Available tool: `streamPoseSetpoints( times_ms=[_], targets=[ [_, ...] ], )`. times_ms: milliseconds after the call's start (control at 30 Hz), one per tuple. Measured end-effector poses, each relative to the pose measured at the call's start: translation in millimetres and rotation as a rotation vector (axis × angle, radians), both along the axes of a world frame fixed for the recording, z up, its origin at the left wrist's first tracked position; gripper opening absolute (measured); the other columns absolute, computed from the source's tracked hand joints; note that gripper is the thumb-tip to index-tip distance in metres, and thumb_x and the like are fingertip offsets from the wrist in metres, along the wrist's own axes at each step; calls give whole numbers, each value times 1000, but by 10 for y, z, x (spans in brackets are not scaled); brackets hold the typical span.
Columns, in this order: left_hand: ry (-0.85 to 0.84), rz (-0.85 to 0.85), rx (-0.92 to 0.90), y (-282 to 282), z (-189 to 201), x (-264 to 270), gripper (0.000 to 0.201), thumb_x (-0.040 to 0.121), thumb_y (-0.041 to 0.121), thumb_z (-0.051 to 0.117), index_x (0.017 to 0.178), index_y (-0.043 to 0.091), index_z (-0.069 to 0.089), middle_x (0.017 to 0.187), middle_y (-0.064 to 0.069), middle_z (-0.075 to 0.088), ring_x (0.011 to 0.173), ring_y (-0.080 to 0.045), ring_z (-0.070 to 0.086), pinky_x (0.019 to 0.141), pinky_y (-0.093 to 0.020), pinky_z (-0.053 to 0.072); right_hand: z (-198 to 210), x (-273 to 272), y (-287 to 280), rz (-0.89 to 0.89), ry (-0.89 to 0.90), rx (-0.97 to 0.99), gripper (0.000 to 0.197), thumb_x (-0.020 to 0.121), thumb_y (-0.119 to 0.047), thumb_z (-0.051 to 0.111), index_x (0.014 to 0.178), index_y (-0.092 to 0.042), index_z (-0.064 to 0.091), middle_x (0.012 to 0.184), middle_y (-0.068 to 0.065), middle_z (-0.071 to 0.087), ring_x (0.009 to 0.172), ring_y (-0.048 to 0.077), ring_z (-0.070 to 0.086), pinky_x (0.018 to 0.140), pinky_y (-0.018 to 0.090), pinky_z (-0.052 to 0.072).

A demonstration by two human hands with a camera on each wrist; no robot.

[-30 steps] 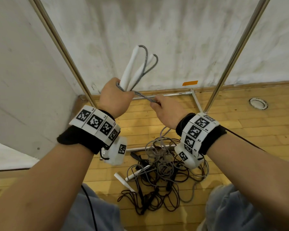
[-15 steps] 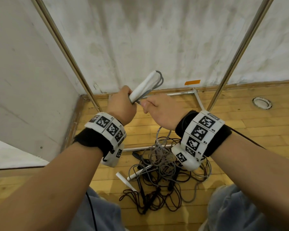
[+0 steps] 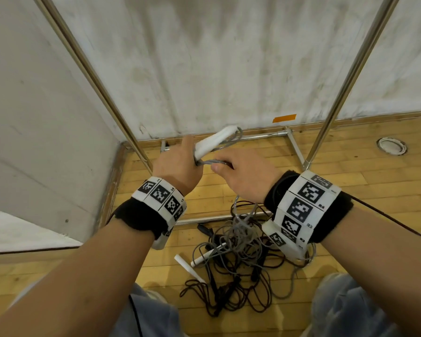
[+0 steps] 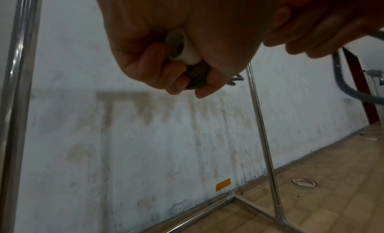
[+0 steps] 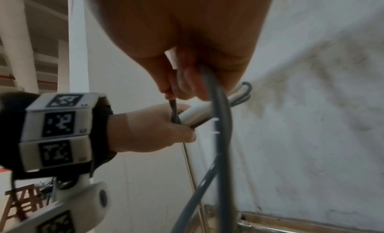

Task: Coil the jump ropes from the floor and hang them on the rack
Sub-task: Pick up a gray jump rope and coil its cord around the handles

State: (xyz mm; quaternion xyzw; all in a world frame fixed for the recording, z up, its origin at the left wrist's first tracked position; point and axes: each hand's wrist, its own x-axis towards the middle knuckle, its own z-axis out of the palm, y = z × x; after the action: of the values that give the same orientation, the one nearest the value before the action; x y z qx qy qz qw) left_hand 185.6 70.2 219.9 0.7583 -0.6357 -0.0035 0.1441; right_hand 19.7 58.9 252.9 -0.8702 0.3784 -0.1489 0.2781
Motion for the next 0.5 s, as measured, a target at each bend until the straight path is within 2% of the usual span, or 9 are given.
streamPoseSetpoints(
  times_ms=[100,167,233,300,333,400,500],
  targets=[
    [-94,-67,-5,22,-50,-55,23,90,30,51,89,23,29,77,3,47,64,-23,44,50,-29,28,40,-22,-81,-37,22,-129,28,98,-34,41,73,-23,48,65,-6,49,58,9,42,51,24,27],
    [-121,-117,7,24,-62,-98,19,91,29,50,89,22,33,83,1,53,67,-23,46,52,-30,31,70,-50,-147,-73,36,-208,31,97,-40,41,80,-18,55,67,-5,53,63,13,47,55,27,32],
    [-119,-171,19,23,-37,-130,13,92,28,50,98,19,44,88,-1,59,71,-25,51,54,-31,35,99,-93,-221,-103,39,-256,32,95,-45,43,78,-20,54,67,-7,53,66,15,49,59,28,33],
    [-121,-227,35,34,4,-159,22,91,30,51,111,21,50,86,1,61,75,-25,56,55,-30,37,123,-135,-291,-128,24,-258,31,92,-48,47,77,-23,55,66,-7,51,67,15,49,60,28,32],
    [-115,-252,45,45,29,-173,24,90,30,53,112,22,51,82,3,59,75,-24,57,54,-29,37,132,-152,-325,-143,18,-249,31,90,-50,49,76,-23,56,65,-7,51,65,14,48,58,28,31],
    [-61,-294,68,75,100,-192,18,88,29,55,105,24,53,75,6,55,72,-23,57,55,-28,37,166,-194,-368,-168,10,-236,35,86,-53,53,72,-21,58,62,-8,51,61,12,47,54,28,32],
    [42,-320,60,100,261,-141,9,82,22,56,92,24,57,72,4,58,67,-23,55,56,-29,38,256,-271,-430,-192,-20,-252,47,78,-60,57,63,-16,62,51,-4,48,51,11,44,49,27,30]
  ],
)
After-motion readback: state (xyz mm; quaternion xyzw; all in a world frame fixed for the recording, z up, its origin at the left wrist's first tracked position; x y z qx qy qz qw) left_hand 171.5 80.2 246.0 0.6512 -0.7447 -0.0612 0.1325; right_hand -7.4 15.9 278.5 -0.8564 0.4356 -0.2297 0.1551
